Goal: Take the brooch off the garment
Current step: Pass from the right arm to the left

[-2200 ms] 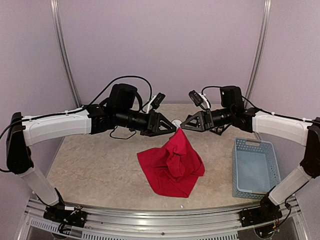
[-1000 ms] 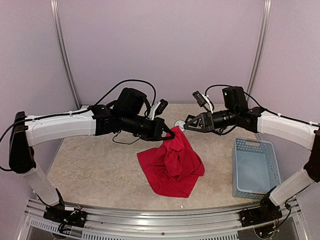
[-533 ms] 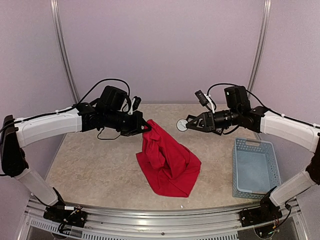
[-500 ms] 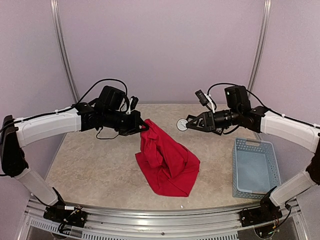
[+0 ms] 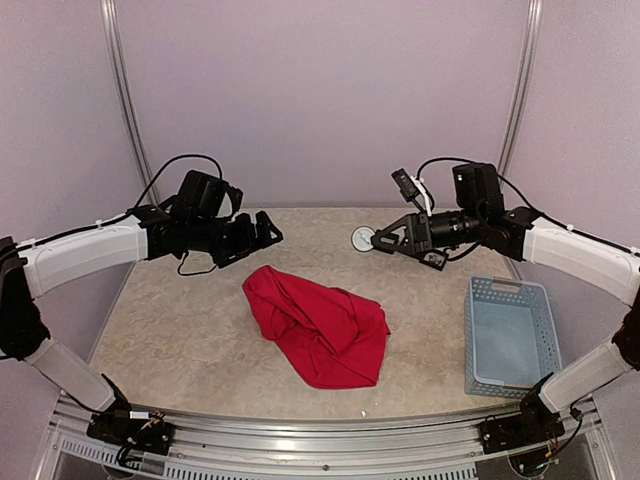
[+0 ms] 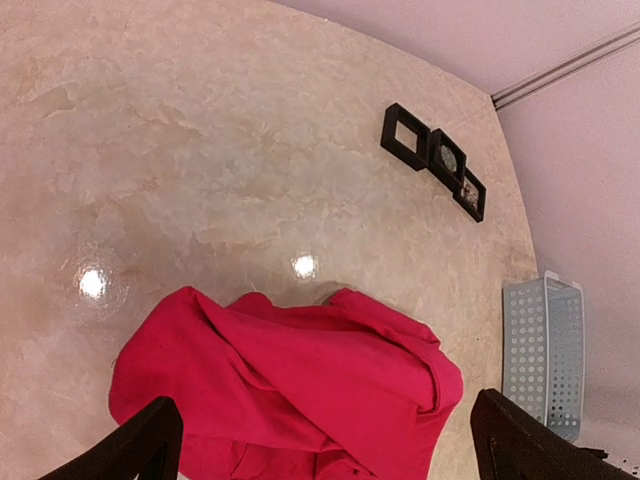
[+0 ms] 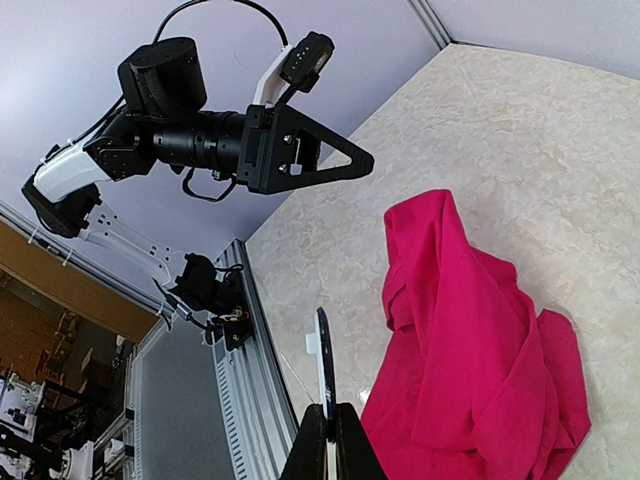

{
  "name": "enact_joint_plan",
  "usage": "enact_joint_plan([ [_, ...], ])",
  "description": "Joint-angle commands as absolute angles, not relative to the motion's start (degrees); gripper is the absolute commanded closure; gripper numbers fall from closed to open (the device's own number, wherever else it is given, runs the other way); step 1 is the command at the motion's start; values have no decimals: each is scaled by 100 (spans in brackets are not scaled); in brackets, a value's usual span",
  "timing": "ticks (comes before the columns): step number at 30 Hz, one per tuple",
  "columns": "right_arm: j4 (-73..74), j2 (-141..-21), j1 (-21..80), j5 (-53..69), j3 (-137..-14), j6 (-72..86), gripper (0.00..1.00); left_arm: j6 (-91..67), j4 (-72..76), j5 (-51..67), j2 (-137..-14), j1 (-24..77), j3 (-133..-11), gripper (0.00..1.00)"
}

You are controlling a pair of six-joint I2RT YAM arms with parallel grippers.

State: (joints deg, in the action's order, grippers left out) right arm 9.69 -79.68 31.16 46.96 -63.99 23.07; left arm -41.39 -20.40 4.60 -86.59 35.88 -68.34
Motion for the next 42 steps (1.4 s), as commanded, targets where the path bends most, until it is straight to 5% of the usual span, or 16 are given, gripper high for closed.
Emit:
enact_joint_plan([
  [1,587,-7782,3063,5107,-6576,2595,100,-3826,-1591,341,-8106,3761,-6811,1],
  [17,39,-8010,2962,6329,-6721,3274,100,-3738,38,1931,-8683,5124,-7464,3],
  [29,-257,-8009,2966,6754,-6608,3584,100,-3856,423,2502,-8886,5120,-7477,56],
  [36,-476,-8042,2962,6742,-6570,3776,100,-3836,378,2860,-9054,5163,-7614,71],
  [42,-514,-8060,2964,6728,-6553,3818,100,-3858,395,2945,-9114,5180,-7642,71],
])
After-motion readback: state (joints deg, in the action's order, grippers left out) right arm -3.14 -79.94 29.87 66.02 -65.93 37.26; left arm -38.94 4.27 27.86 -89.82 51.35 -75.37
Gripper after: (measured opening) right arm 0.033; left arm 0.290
